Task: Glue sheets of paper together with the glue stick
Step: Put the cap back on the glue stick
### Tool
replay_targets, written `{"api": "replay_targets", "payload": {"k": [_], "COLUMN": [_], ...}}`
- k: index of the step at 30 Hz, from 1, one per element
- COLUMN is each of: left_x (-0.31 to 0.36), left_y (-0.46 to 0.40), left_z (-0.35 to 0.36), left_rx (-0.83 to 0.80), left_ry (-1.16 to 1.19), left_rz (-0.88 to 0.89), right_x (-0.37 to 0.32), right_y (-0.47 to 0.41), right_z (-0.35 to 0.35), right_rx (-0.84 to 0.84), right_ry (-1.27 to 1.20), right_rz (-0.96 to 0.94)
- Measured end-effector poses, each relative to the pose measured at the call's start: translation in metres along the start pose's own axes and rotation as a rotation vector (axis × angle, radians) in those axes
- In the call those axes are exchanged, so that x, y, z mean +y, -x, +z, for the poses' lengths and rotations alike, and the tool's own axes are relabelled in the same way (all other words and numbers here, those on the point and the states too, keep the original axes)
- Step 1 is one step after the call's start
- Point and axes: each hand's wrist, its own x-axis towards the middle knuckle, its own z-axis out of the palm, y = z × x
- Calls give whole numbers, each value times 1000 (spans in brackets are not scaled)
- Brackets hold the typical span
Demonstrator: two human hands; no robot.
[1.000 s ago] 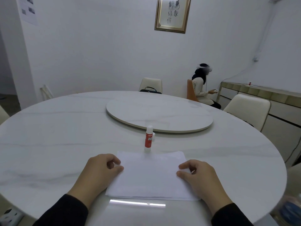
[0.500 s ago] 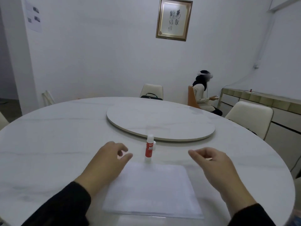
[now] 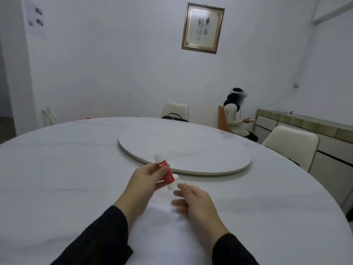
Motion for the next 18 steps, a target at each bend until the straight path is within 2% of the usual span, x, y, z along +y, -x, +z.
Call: {"api": "replay_targets", "payload": {"k": [2,4,6,9,10,13,14,16,18], "left_x": [6,9,10,11,11,14,14,14,13], "left_y": [1,2,3,5,5,6,6,8,9], "left_z": [-3,-4,-2,1,2,-2,-4,-5,-2], "left_rx": [-54,-92,-90,-69,-65,-75,-81,-100,-116], "left_ry": [100,123,116,110,116,133,138,152,123], "left_rz": [-51,-63,-45,-16,-7,5,3,4,6], "right_x": [-6,-10,-10,-10,-9,-15,-14,-13,-9], "right_y": [6,10,11,13,13,15,15,16,17], "right_z": [7,9,7,5,5,9,9,9,9], "right_rx": [-103,-102,-21,139,134,-59,-75,-44,45], "right_ry": [-290,-434,-390,-99,-115,-481,-544,-544,-396], "right_rz": [76,76,-38,-224,-229,-33,6,-19,-130]}}
